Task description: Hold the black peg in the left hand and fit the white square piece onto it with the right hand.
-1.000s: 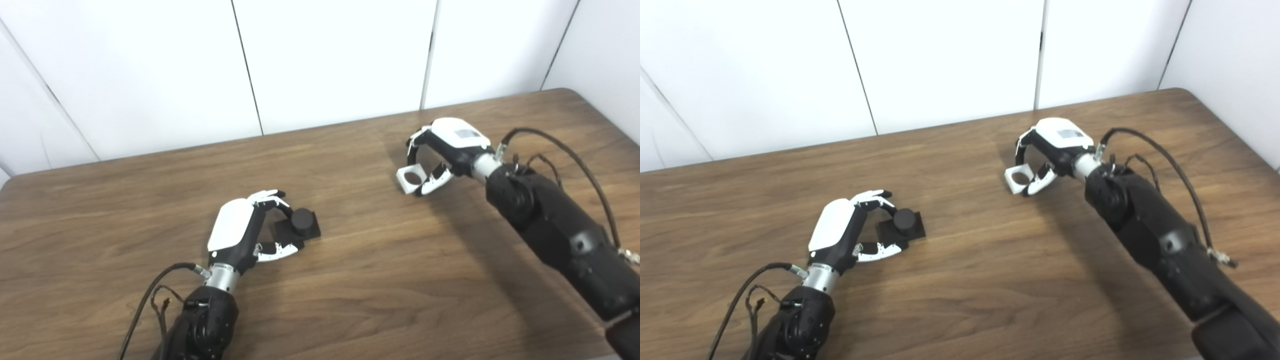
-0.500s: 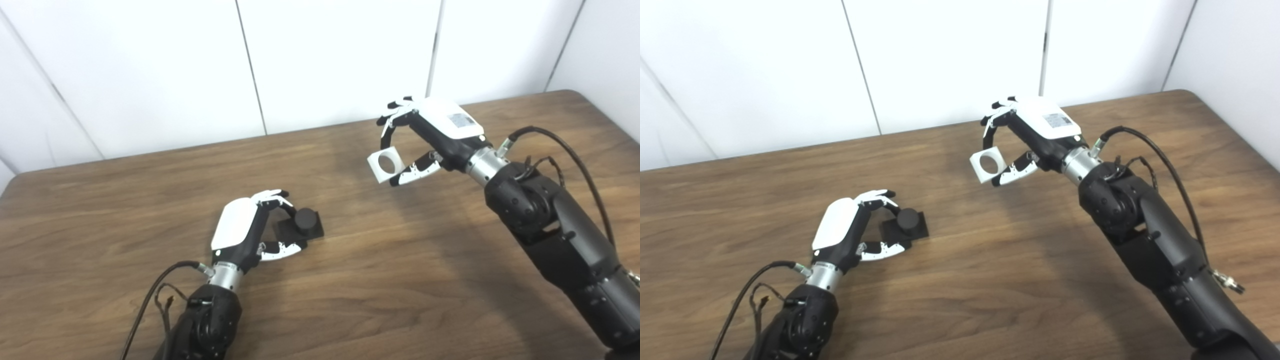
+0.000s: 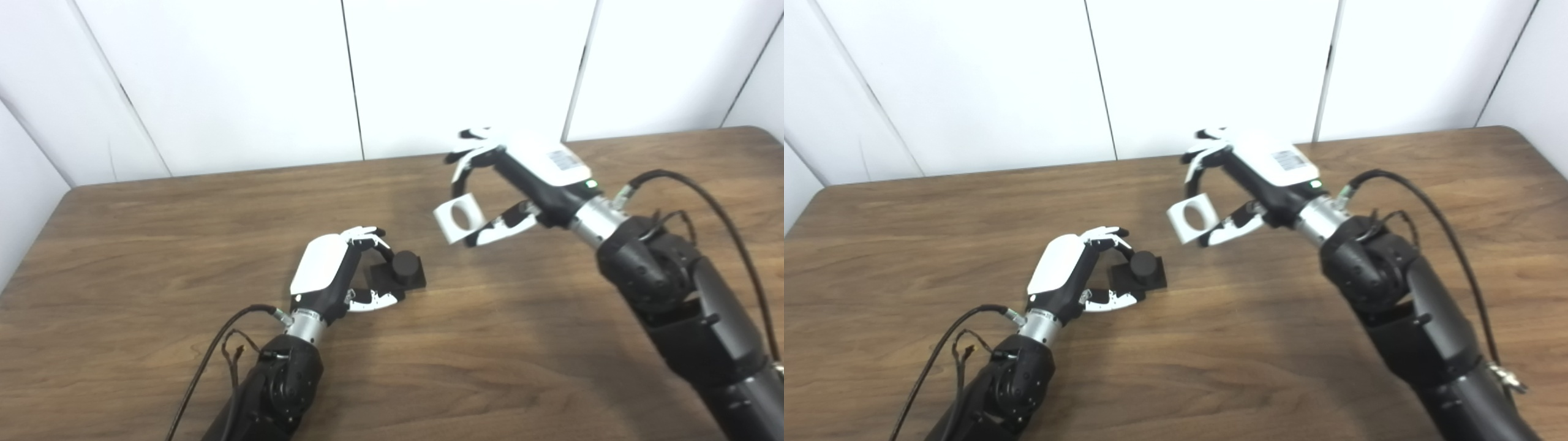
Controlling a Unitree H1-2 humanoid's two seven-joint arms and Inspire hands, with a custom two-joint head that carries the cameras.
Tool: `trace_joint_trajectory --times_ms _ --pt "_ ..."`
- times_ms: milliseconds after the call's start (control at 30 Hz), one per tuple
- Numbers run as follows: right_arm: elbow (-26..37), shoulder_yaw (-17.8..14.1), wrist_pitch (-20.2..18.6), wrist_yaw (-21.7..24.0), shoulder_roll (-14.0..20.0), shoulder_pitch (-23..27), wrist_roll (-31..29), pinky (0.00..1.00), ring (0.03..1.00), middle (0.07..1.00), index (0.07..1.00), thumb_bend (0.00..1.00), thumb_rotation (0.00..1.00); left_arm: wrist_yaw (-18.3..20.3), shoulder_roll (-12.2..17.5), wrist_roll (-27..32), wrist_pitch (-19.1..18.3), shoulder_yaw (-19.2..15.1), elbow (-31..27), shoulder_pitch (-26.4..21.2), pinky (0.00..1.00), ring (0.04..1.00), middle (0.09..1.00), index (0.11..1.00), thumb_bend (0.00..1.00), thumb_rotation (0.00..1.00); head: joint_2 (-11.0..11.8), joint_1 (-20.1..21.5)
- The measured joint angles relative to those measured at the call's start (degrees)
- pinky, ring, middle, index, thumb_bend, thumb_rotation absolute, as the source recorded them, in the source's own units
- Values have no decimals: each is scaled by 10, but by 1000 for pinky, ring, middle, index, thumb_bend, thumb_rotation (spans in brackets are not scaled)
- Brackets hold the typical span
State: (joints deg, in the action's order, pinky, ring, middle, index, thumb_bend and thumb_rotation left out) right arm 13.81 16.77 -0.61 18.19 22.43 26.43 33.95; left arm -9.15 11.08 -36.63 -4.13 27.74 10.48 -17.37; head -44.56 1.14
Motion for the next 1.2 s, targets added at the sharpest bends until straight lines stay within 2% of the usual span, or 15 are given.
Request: trace_joint_trajectory --times_ms 167,367,533,733,1200 --pt "1 14 -1 12 -20 3 10 989 903 767 479 521 146 0 -2 0 -1 0 0 0 816 861 822 493 511 86 -2 -6" --pt "-7 35 -3 17 -42 3 38 1000 916 776 479 520 147 1 -1 0 -1 0 0 0 831 864 825 493 511 85 -2 -9" --pt "-42 51 -1 22 -62 6 54 1000 915 772 479 520 145 1 -2 0 -1 0 0 0 823 863 823 492 511 85 -2 -9" --pt "-84 51 13 21 -62 23 62 999 904 774 479 520 146 1 -2 0 -1 0 0 0 811 857 819 492 511 86 -2 -11" --pt "-91 49 22 22 -53 24 62 1000 907 771 479 520 145 1 -2 0 -1 -1 -1 2 814 858 818 492 511 86 -4 -8"
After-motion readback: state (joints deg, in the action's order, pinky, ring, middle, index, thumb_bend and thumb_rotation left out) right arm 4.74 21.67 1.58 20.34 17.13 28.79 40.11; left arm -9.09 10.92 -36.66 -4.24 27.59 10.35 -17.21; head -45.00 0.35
